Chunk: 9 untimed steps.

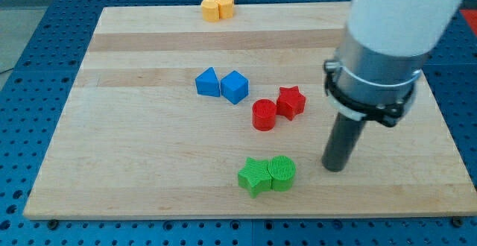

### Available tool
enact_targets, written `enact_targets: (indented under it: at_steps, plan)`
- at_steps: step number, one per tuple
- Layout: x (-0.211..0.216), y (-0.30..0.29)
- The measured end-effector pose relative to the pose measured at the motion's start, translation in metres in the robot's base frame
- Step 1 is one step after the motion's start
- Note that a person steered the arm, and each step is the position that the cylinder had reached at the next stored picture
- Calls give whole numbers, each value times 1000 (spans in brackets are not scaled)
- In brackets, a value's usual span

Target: Move the green blocks to the bottom center of the board

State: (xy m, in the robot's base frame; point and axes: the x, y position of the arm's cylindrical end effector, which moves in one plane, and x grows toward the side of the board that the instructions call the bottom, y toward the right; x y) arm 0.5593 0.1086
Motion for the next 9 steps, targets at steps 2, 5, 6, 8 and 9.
enact_targets:
  at_steps: [2, 5, 6, 8, 9]
  plan:
    - [3, 20]
    - [17, -17]
    - [17, -25]
    - [17, -53]
    - [17, -65]
